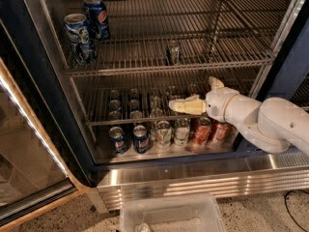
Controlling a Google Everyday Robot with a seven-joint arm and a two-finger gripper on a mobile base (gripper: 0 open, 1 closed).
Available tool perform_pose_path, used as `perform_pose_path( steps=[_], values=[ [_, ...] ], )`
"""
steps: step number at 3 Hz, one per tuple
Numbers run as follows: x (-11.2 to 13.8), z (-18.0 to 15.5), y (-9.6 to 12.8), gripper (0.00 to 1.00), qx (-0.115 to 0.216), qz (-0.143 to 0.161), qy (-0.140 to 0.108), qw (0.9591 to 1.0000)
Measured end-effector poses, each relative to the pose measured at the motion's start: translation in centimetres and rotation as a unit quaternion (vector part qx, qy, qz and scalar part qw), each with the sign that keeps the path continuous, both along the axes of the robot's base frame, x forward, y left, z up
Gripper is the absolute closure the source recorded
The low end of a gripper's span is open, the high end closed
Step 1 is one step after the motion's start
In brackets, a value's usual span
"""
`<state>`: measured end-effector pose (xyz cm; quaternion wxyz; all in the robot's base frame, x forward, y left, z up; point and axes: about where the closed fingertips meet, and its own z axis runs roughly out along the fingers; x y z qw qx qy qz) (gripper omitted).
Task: Pick 7up can from middle shelf of fridge
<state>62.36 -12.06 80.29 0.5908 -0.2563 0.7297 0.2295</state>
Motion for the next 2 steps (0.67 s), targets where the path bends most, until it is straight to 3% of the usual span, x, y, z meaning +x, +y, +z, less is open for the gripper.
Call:
perform_pose_path(
  steps=[2],
  values=[
    [0.77, -0.21, 0.05, 0.00, 0.005, -0.010, -0.008, 0.9999]
  ],
)
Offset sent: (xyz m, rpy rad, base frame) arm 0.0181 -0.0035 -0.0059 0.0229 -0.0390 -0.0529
